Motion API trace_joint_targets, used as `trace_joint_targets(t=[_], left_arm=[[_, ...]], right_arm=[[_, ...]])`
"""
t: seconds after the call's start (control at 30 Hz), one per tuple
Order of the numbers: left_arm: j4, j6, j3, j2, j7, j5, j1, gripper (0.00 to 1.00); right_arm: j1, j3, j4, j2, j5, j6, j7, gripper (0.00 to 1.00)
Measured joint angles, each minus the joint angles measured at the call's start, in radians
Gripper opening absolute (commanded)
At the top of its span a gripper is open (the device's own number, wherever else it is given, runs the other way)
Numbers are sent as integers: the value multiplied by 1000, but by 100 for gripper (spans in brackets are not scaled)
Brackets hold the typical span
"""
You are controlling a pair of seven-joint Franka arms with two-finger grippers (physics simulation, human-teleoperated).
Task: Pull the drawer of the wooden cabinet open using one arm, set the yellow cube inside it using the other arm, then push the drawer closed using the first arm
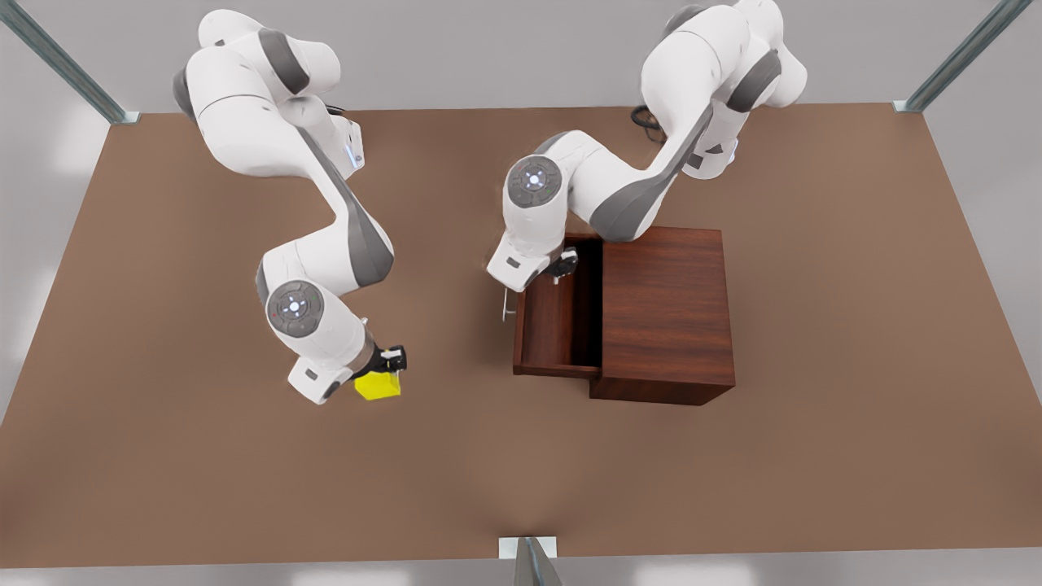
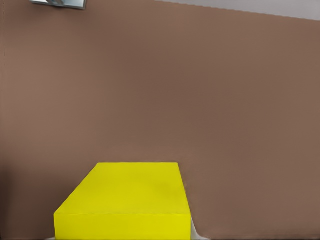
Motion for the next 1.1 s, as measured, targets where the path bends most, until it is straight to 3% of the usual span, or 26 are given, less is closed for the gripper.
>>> trace_joint_targets(t=[0.03, 0.2, 0.27, 0.37, 0.73, 0.77, 0.8, 0.87, 0.9, 0.97, 1.0, 1.03, 1.1], left_arm=[[0, -37, 4, -18, 27, -9, 76, 98], [-1, -155, 55, -81, 196, -26, 387, 100], [-154, -162, 65, -223, 272, -32, 466, 100], [-367, -120, 67, -373, 371, -37, 485, 100], [-374, -63, 63, -327, 488, -75, 455, 100], [-374, -57, 63, -325, 462, -88, 455, 96], [-374, -51, 63, -325, 435, -105, 453, 85], [-373, -42, 63, -321, 379, -136, 440, 33], [-373, -38, 63, -318, 348, -147, 422, 21], [-373, -30, 63, -308, 281, -169, 389, 21], [-373, -27, 62, -302, 246, -177, 377, 21], [-373, -25, 62, -297, 213, -182, 367, 21], [-372, -20, 62, -289, 149, -193, 357, 21]], right_arm=[[11, 0, 4, 1, 0, -5, 18, 60], [172, 1, 127, 62, 0, -25, 141, 60], [245, 2, 181, 88, 12, -33, 204, 59], [323, 2, 211, 99, 33, -42, 300, 57], [451, 2, 299, 214, 56, -37, 583, 58], [457, 1, 300, 219, 57, -31, 604, 60], [460, 1, 300, 223, 57, -25, 624, 61], [472, -1, 300, 233, 57, -14, 660, 61], [481, -2, 300, 241, 57, -7, 677, 61], [493, -6, 300, 251, 57, 7, 709, 61], [498, -9, 299, 254, 57, 13, 724, 77], [501, -11, 298, 255, 55, 17, 739, 100], [503, -15, 297, 254, 53, 20, 766, 100]])
